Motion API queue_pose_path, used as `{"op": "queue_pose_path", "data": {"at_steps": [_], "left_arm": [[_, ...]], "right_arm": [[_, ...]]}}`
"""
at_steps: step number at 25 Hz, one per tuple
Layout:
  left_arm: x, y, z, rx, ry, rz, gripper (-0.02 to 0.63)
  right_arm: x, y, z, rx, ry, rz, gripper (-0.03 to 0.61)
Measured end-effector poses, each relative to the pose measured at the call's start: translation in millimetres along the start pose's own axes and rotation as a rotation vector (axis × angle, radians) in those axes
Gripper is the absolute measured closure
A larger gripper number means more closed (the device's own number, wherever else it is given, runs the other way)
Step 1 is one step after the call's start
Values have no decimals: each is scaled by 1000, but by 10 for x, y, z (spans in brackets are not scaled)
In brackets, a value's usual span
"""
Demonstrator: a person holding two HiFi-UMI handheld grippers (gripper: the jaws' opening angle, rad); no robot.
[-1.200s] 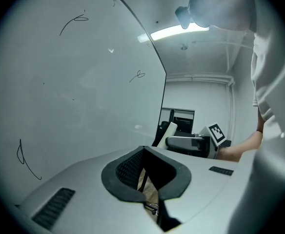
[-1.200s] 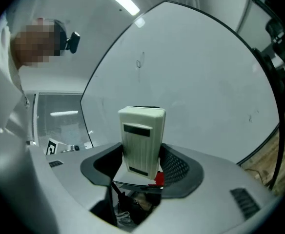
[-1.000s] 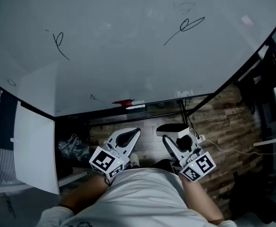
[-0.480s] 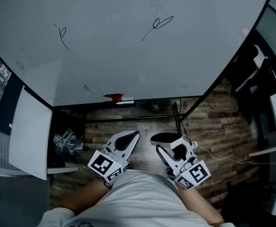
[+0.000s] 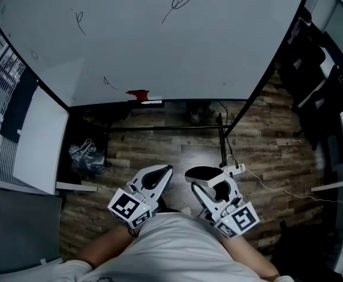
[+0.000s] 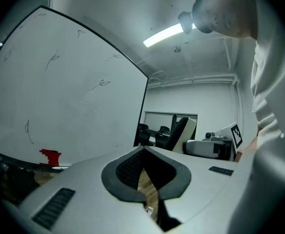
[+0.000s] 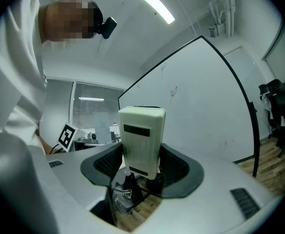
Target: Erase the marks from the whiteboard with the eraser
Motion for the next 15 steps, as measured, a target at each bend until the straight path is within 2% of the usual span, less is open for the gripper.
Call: {"op": "queue_pose_path", "data": {"at_steps": [6, 12, 15], "left_arm": [[253, -221, 58, -12, 8, -18, 607], [356, -307, 59, -33, 8, -28, 607], [409, -315, 92, -19, 10, -40, 607]], "right_arm": [[100, 241, 56, 2, 6, -29, 336], [150, 315, 72, -28, -5, -32, 336], [154, 332, 100, -40, -8, -30, 336]]}}
Point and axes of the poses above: the fingertips, and each gripper's own axes: x backward along the fingers, y to its left, z out of its underside, the point moved 9 cm from there along x, backward along the fingers, and after that the axes turned 13 degrees about -z, right-handed, at the moved point
